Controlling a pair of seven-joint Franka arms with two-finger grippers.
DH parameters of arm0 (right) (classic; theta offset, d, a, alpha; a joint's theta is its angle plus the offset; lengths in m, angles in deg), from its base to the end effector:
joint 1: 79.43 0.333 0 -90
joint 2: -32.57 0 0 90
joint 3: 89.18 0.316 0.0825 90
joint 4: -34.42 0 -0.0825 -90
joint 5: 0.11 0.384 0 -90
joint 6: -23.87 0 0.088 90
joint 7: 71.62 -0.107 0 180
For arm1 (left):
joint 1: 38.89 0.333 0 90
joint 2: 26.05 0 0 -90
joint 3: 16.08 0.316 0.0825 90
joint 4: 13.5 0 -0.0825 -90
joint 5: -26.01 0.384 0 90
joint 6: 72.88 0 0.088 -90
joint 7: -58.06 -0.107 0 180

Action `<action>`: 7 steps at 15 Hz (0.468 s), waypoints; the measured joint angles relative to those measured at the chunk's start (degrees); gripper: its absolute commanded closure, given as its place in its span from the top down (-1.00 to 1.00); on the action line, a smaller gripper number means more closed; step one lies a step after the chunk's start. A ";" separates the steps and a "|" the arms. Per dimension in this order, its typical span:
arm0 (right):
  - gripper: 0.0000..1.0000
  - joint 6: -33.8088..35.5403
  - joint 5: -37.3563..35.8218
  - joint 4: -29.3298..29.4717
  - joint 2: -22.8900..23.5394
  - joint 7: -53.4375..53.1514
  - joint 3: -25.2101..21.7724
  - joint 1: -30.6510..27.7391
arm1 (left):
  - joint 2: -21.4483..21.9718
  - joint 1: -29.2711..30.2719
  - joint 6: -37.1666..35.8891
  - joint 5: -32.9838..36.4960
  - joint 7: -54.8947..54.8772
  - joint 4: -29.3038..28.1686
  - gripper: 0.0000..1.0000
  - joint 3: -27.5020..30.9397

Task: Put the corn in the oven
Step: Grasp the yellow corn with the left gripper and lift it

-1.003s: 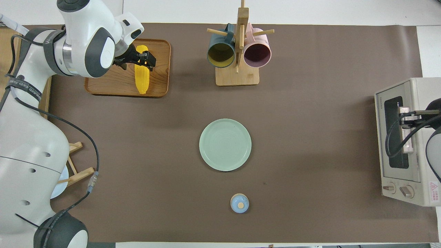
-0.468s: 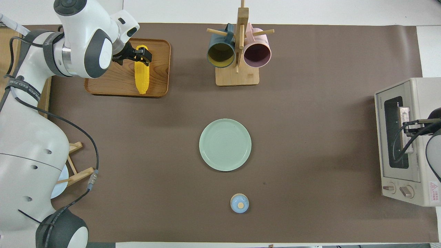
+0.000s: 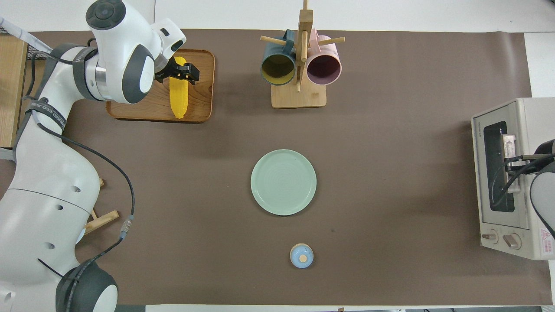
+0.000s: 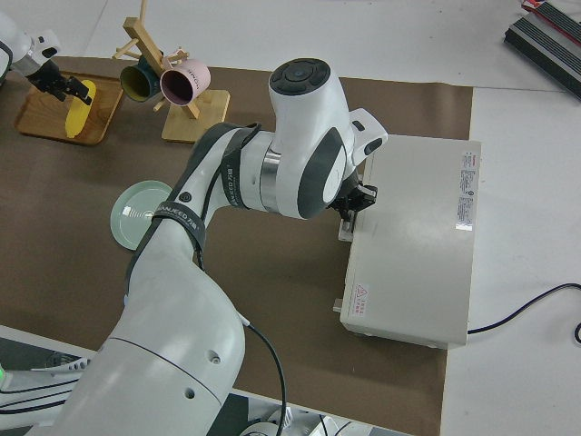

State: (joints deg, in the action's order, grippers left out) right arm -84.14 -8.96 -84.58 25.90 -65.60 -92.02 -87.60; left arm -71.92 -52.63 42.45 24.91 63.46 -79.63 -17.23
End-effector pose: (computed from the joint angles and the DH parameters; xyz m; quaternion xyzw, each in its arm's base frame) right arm 0.5001 -0.1096 0.4742 0.9967 -0.0165 -0.0474 0.0632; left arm 0.7404 -0.1933 0.3249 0.9966 -0.0756 0.0259 0.0208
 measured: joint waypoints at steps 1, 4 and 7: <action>-1.00 -0.01 -0.86 -0.19 0.01 0.15 0.04 0.01 | -0.01 -0.03 0.97 0.06 0.00 -0.75 1.00 0.09; -1.00 -0.22 -1.50 -0.43 -0.02 1.86 0.26 0.07 | -0.02 -0.03 3.13 0.11 0.00 -2.68 1.00 0.25; -1.00 -0.76 -1.58 -0.89 -0.28 2.32 0.29 0.11 | -0.02 -0.04 3.40 0.13 0.00 -3.12 0.26 0.28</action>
State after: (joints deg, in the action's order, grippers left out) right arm -84.90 -10.54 -85.47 25.62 -63.28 -91.73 -87.49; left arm -71.94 -52.67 45.84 25.04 63.46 -82.76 -16.95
